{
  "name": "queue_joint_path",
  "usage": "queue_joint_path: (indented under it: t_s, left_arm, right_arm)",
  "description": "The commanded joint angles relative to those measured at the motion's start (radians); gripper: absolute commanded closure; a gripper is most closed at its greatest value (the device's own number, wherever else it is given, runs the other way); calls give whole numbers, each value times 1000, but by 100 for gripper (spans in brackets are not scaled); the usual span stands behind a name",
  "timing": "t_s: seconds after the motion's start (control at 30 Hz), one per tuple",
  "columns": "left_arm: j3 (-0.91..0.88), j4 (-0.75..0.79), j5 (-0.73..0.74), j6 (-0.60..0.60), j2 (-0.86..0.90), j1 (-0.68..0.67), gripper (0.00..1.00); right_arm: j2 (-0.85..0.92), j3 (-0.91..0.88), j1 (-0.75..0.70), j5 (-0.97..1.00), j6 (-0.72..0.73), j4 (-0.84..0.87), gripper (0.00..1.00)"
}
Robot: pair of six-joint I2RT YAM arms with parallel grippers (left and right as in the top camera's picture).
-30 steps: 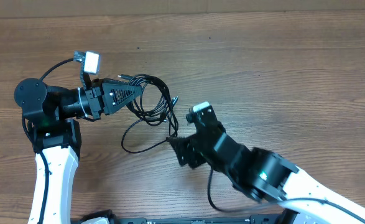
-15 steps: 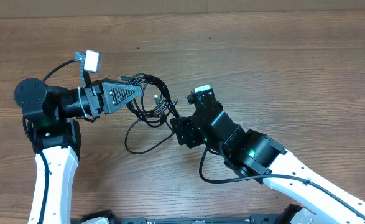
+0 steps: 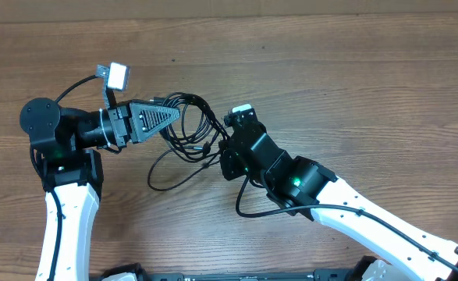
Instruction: Untangle cables
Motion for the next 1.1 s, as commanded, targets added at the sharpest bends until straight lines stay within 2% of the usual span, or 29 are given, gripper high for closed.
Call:
queue_joint_path:
  t_s: [0.0,0.23,0.47,0.57,0.7,0.8,0.83,0.87,0.97,1.07]
  left_arm:
    - [12,1,22,43,0,-9,96]
    - [11,-7,22,213,0,-11,96]
    - [11,-22,7,253,0,-17,96]
    - [11,-53,-3,260,1,-32,96]
    - [11,-59,-3,264,1,-53,95]
    - [11,-59,-6,263,1,-55,89]
    - [11,-59,-6,263,1,-55,90]
    - [11,-60,-2,263,1,-55,96]
    - [11,-63,2,263,1,-55,96]
    - [11,-64,2,241,1,-55,96]
  right_arm:
    - [-47,21,-12,9,-5,0,96]
    - [-248,21,-12,-15,-4,-120,96]
    - [-428,21,-12,-300,-4,-164,96]
    - [-457,21,-12,-415,-5,-182,96]
    - [-459,21,-12,-436,-5,-228,96]
    - [-453,21,-12,-436,-5,-254,96]
    - [-453,21,-12,-436,-5,-258,96]
    - [-453,21,-12,-436,-5,-260,96]
    - [-449,20,-12,-399,-5,-261,96]
    - [-428,19,-12,-275,-5,-276,77]
